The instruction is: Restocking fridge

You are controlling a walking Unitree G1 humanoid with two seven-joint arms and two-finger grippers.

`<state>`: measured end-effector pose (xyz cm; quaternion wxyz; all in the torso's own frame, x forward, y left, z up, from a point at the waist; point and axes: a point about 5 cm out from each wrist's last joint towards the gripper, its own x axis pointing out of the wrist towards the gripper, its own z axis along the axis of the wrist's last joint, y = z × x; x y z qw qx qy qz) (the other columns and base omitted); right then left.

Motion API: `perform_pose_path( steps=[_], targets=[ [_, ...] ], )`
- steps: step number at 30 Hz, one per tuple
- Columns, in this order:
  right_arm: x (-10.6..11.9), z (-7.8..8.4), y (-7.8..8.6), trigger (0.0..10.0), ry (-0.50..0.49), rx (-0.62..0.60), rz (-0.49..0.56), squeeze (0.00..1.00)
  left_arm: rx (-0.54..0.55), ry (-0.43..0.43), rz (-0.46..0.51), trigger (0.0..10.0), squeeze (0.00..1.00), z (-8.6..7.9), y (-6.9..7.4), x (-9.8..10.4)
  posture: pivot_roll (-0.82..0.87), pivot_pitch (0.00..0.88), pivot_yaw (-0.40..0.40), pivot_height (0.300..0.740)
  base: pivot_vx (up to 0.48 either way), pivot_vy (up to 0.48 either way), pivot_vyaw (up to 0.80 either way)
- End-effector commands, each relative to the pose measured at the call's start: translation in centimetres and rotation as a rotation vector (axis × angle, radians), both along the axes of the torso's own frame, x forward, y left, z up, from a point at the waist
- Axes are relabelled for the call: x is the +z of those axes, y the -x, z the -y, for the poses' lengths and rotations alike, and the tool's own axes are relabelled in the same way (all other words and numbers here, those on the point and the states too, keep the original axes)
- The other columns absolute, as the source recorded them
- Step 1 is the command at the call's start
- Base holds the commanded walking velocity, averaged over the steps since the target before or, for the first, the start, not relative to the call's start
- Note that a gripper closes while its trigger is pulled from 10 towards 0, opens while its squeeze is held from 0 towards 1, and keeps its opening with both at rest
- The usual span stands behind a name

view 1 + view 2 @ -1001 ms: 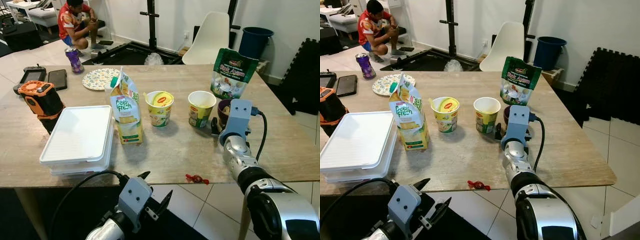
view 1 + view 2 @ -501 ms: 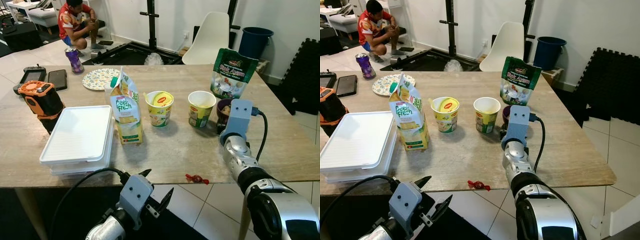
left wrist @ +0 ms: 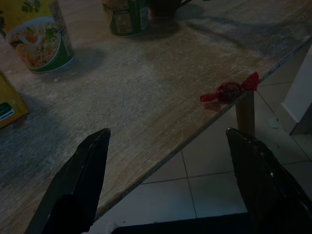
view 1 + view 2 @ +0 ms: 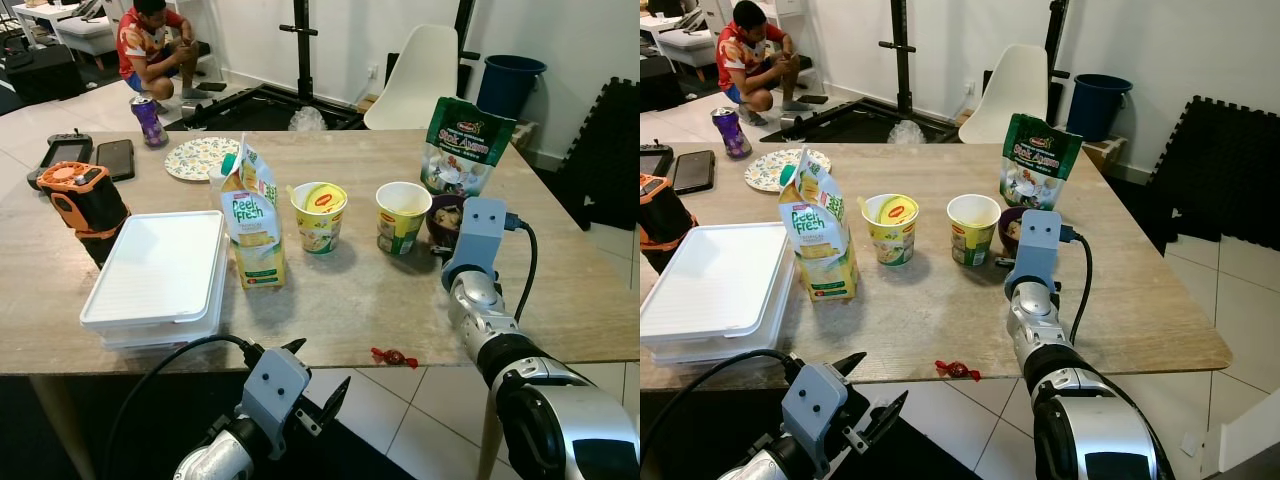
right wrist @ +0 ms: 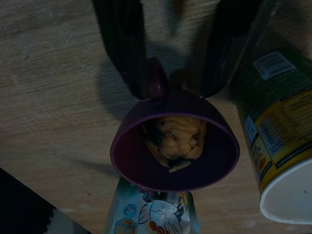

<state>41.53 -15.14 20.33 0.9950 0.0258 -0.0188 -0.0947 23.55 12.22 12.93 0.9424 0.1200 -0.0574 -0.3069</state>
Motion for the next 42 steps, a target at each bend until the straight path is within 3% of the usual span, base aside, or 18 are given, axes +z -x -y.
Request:
perform_pose_path(
  steps=[1,2,3,15,27,28,29,30,35,36,37,42],
  targets=[
    [-1.2,0.1,0.2,10.0,0.007,-0.006,-0.046,1.00,-0.010,-0.022,-0.025,10.0,0.00,0.0,0.3,-0.4,0.12,0.204,-0.012,0.734,0.000,0.000,0.00],
    [-1.2,0.1,0.2,10.0,0.006,-0.006,-0.045,0.62,-0.010,-0.022,-0.025,10.0,0.00,0.0,0.3,-0.4,0.12,0.204,-0.013,0.734,0.000,0.000,0.00],
    [-1.2,0.0,0.2,10.0,0.005,-0.005,-0.045,0.00,-0.010,-0.022,-0.024,10.0,0.00,0.0,0.3,-0.4,0.12,0.204,-0.013,0.734,0.000,0.000,0.00],
    [-0.3,0.1,0.1,10.0,-0.004,0.015,0.003,0.00,-0.010,-0.023,-0.017,10.0,0.00,0.0,0.3,-0.2,0.12,0.199,-0.020,0.734,0.000,0.000,0.00],
    [0.3,1.4,-0.2,10.0,0.120,0.093,-0.024,0.00,-0.014,-0.026,-0.027,10.0,0.00,-0.1,0.9,-0.3,0.13,0.199,-0.037,0.734,0.000,0.000,0.00],
    [0.4,1.7,-0.2,10.0,0.148,0.091,-0.028,0.72,-0.016,-0.027,-0.029,10.0,0.00,-0.1,1.0,-0.4,0.13,0.199,-0.037,0.734,0.000,0.000,0.00],
    [0.4,1.7,-0.2,10.0,0.148,0.091,-0.028,0.72,-0.016,-0.027,-0.029,10.0,0.00,-0.1,1.0,-0.4,0.13,0.199,-0.037,0.734,0.000,0.000,0.00],
    [0.4,1.9,-0.1,10.0,0.166,0.090,-0.032,1.00,-0.017,-0.027,-0.031,10.0,0.00,0.0,1.0,-0.4,0.13,0.199,-0.037,0.734,0.000,0.000,0.00],
    [0.5,2.4,-0.1,10.0,0.217,0.078,-0.043,1.00,-0.018,-0.028,-0.032,10.0,0.00,-0.1,1.0,-0.3,0.13,0.201,-0.036,0.734,0.000,0.000,0.00],
    [0.5,2.5,-0.1,10.0,0.221,0.076,-0.045,0.94,-0.018,-0.028,-0.032,10.0,0.00,-0.1,1.0,-0.3,0.13,0.201,-0.036,0.734,0.000,0.000,0.00],
    [0.5,2.5,-0.1,10.0,0.223,0.077,-0.047,0.00,-0.018,-0.029,-0.032,10.0,0.00,-0.2,1.0,-0.3,0.13,0.205,-0.035,0.734,0.000,0.000,0.00],
    [0.0,3.0,-0.1,10.0,0.182,0.106,-0.087,0.00,-0.019,-0.033,-0.035,10.0,0.00,-0.3,1.1,-0.3,0.14,0.211,-0.036,0.734,0.000,0.000,0.00]
  ],
)
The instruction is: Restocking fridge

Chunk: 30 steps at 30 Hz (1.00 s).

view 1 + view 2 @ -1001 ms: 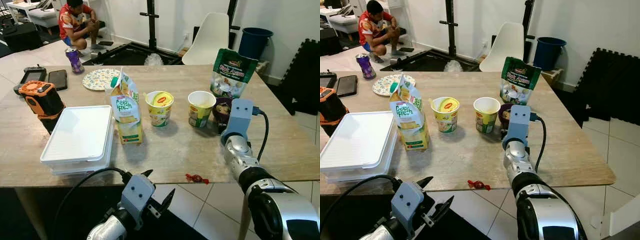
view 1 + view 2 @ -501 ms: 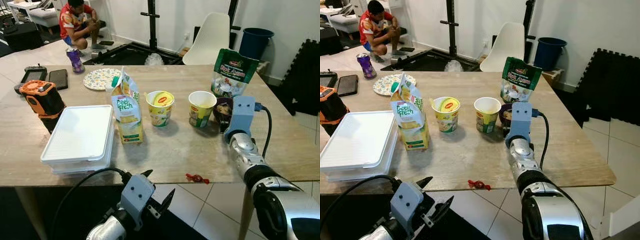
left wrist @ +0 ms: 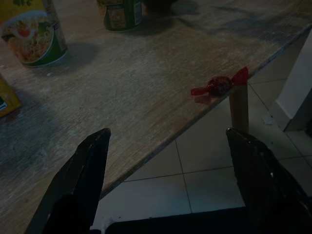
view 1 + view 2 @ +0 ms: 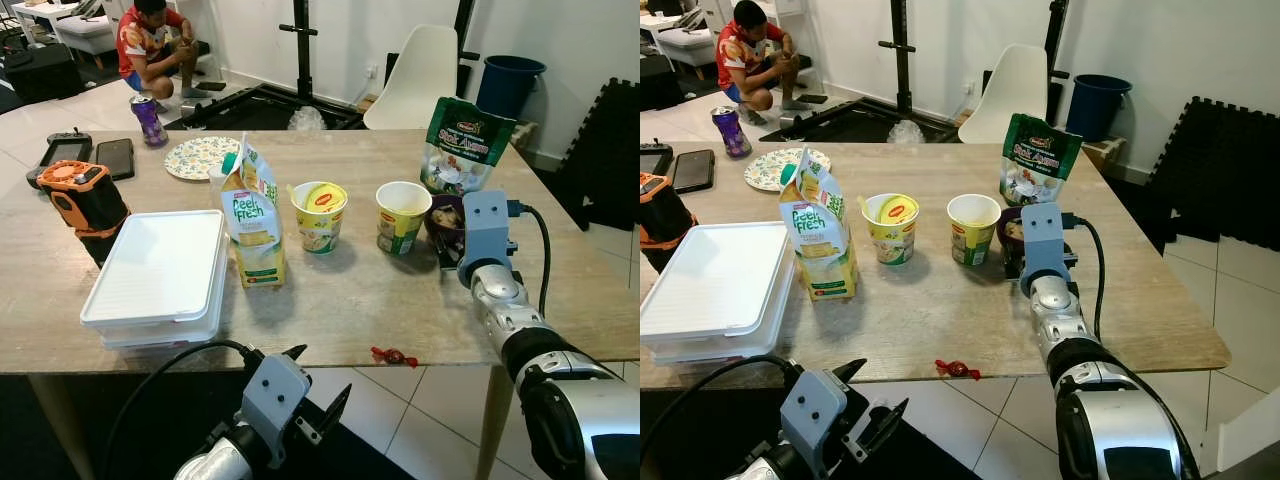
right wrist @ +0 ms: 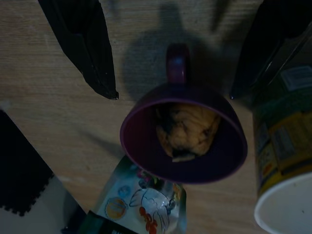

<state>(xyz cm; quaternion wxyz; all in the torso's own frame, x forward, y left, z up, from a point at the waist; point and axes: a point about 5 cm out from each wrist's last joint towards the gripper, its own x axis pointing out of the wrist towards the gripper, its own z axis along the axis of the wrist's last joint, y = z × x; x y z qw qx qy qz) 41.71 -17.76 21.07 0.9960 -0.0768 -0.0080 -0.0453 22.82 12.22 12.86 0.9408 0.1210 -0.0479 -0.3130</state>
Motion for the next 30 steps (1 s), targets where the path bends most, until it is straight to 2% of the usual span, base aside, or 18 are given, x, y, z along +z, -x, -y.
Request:
perform_pose_path(
  steps=[1,5,10,21,26,29,30],
  targets=[
    [-0.8,0.4,0.1,10.0,-0.033,0.011,-0.057,0.00,-0.009,-0.024,-0.017,10.0,0.00,-0.3,0.3,-0.2,0.14,0.211,-0.036,0.734,0.000,0.000,0.00],
    [-1.1,0.4,0.1,10.0,-0.094,0.044,-0.083,0.00,-0.010,-0.026,-0.021,10.0,0.00,-0.3,0.4,-0.3,0.14,0.213,-0.037,0.734,0.000,0.000,0.00],
    [-1.3,0.2,0.1,10.0,-0.110,0.070,-0.094,0.00,-0.009,-0.028,-0.022,10.0,0.00,-0.4,0.4,-0.3,0.14,0.214,-0.039,0.734,0.000,0.000,0.00],
    [-0.9,-1.4,0.1,10.0,-0.195,0.209,-0.073,0.00,-0.007,-0.030,-0.022,10.0,0.00,-0.5,0.0,-0.3,0.14,0.212,-0.039,0.734,0.000,0.000,0.00],
    [-1.2,-2.4,0.2,10.0,-0.251,0.319,-0.073,0.00,-0.009,-0.030,-0.018,10.0,0.00,-0.4,-0.2,-0.3,0.14,0.211,-0.037,0.734,0.000,0.000,0.00],
    [-1.3,-2.6,0.2,10.0,-0.247,0.328,-0.072,0.00,-0.008,-0.031,-0.016,10.0,0.00,-0.4,-0.2,-0.3,0.14,0.210,-0.036,0.734,0.000,0.000,0.00],
    [-1.5,-2.6,0.3,10.0,-0.205,0.317,-0.080,0.00,-0.007,-0.033,-0.014,10.0,0.00,-0.4,-0.2,-0.3,0.14,0.208,-0.034,0.734,0.000,0.000,0.00]
  ],
)
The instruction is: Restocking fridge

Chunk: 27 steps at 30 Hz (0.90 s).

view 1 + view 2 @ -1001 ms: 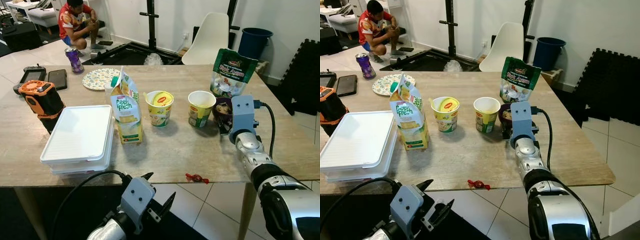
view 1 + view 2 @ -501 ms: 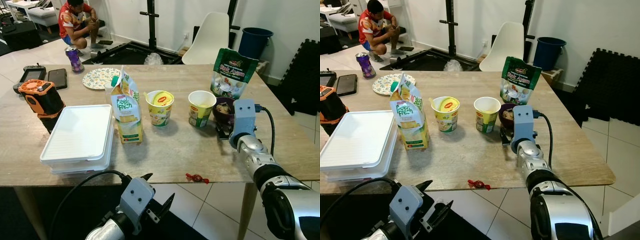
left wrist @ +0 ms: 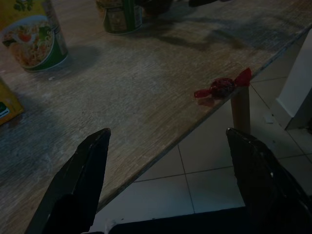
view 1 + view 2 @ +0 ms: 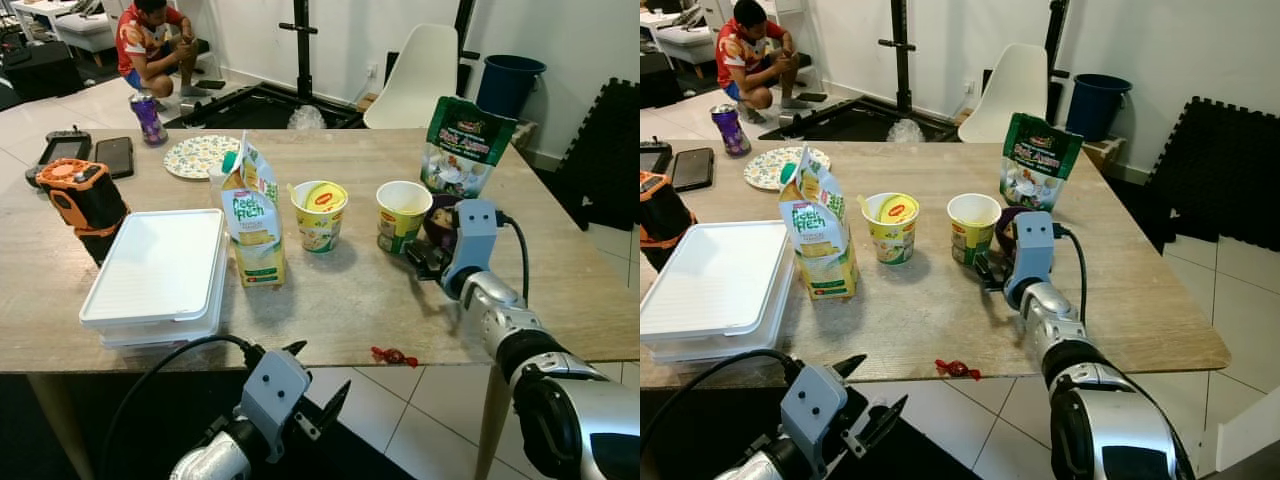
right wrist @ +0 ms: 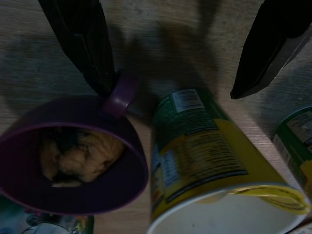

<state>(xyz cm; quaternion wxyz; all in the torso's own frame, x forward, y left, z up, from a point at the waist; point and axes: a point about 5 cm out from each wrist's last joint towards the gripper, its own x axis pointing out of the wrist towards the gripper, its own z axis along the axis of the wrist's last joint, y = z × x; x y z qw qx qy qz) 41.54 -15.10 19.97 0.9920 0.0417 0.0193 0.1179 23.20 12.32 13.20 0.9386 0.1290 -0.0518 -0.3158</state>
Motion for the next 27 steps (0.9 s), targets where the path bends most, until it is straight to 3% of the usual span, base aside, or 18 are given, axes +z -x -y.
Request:
perform_pose_path(
  steps=[1,9,16,21,27],
  targets=[
    [-0.5,0.0,0.1,10.0,0.066,-0.016,-0.008,0.00,0.001,-0.020,-0.025,10.0,0.00,-0.3,0.2,-0.6,0.14,0.208,-0.034,0.734,0.000,0.000,0.00],
    [-0.9,-0.3,0.1,10.0,0.211,-0.095,0.012,0.00,0.010,-0.022,-0.019,10.0,0.00,-0.4,0.2,-0.6,0.14,0.208,-0.034,0.734,0.000,0.000,0.00],
    [-0.9,-0.3,0.1,10.0,0.211,-0.095,0.012,0.00,0.010,-0.022,-0.019,10.0,0.00,-0.4,0.2,-0.6,0.14,0.208,-0.034,0.734,0.000,0.000,0.00],
    [-1.1,0.2,0.1,10.0,0.189,-0.272,-0.013,0.00,0.017,-0.021,-0.019,10.0,0.00,-0.5,0.3,-0.5,0.14,0.204,-0.034,0.734,0.000,0.000,0.00],
    [-1.6,0.1,0.2,10.0,0.135,-0.339,-0.041,0.00,0.015,-0.021,-0.022,10.0,0.00,-0.4,0.2,-0.5,0.14,0.204,-0.032,0.734,0.000,0.000,0.00]
  ],
)
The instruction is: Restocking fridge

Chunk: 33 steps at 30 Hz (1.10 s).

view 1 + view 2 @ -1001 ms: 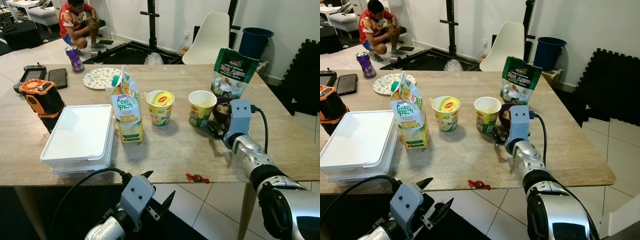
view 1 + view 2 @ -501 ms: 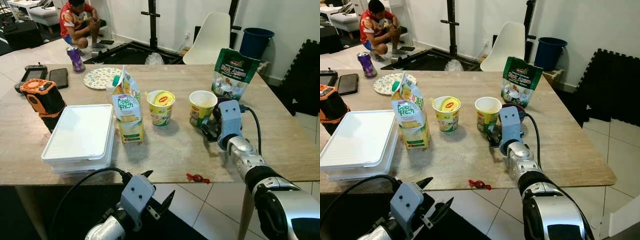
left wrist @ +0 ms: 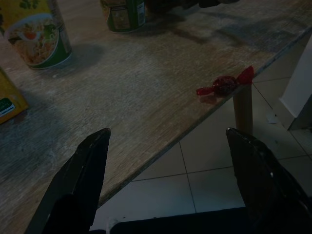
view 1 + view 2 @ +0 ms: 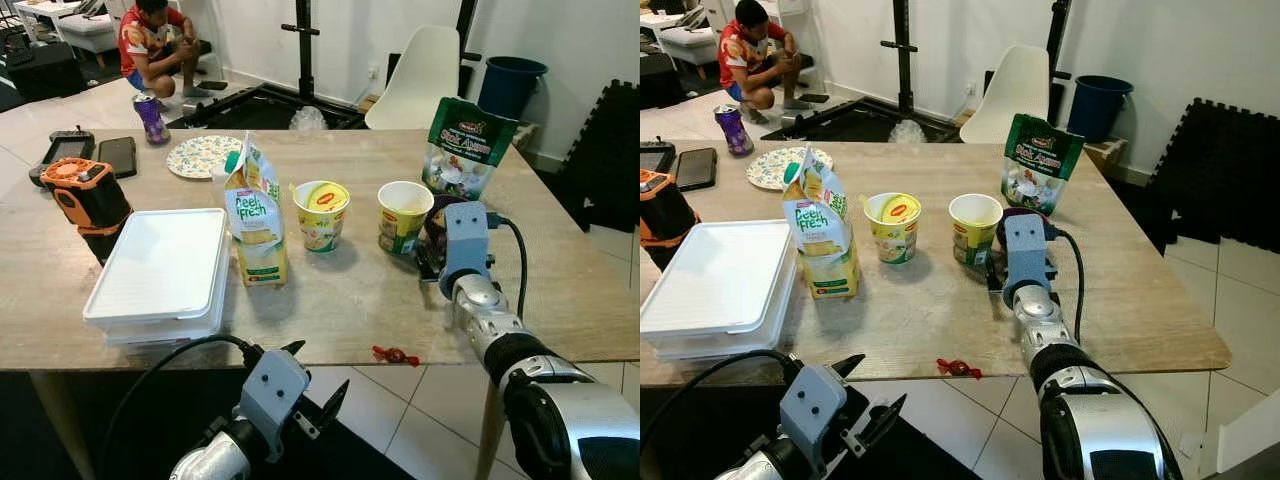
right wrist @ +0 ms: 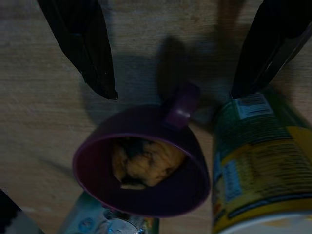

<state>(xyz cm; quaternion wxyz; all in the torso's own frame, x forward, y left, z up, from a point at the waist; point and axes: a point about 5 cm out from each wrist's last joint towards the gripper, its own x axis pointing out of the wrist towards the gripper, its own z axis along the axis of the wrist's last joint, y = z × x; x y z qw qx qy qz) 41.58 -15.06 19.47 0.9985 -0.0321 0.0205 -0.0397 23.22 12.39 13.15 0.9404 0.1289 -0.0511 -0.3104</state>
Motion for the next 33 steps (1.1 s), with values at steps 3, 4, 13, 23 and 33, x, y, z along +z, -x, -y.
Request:
perform_pose_path(
  steps=[3,4,13,23,33],
  targets=[
    [-1.3,0.1,0.3,10.0,-0.025,-0.049,-0.047,0.00,0.002,-0.023,-0.024,10.0,0.00,-0.3,0.3,-0.5,0.14,0.205,-0.032,0.734,0.000,0.000,0.00],
    [-1.4,0.1,0.4,10.0,-0.021,-0.053,-0.050,0.00,0.001,-0.023,-0.024,10.0,0.00,-0.3,0.3,-0.5,0.14,0.205,-0.032,0.734,0.000,0.000,0.00],
    [-1.2,0.5,0.4,10.0,-0.038,-0.130,-0.039,0.00,0.007,-0.024,-0.030,10.0,0.00,-0.4,0.5,-0.5,0.15,0.223,-0.035,0.734,0.000,0.000,0.00],
    [-0.1,0.1,0.1,10.0,-0.099,-0.114,0.007,0.00,0.013,-0.026,-0.032,10.0,0.00,-0.6,1.0,-0.4,0.16,0.243,-0.035,0.734,0.000,0.000,0.00],
    [0.4,-0.5,0.0,10.0,-0.129,-0.059,0.037,0.00,0.010,-0.026,-0.038,10.0,0.00,-0.6,1.3,-0.3,0.16,0.251,-0.032,0.734,0.000,0.000,0.00]
  ],
)
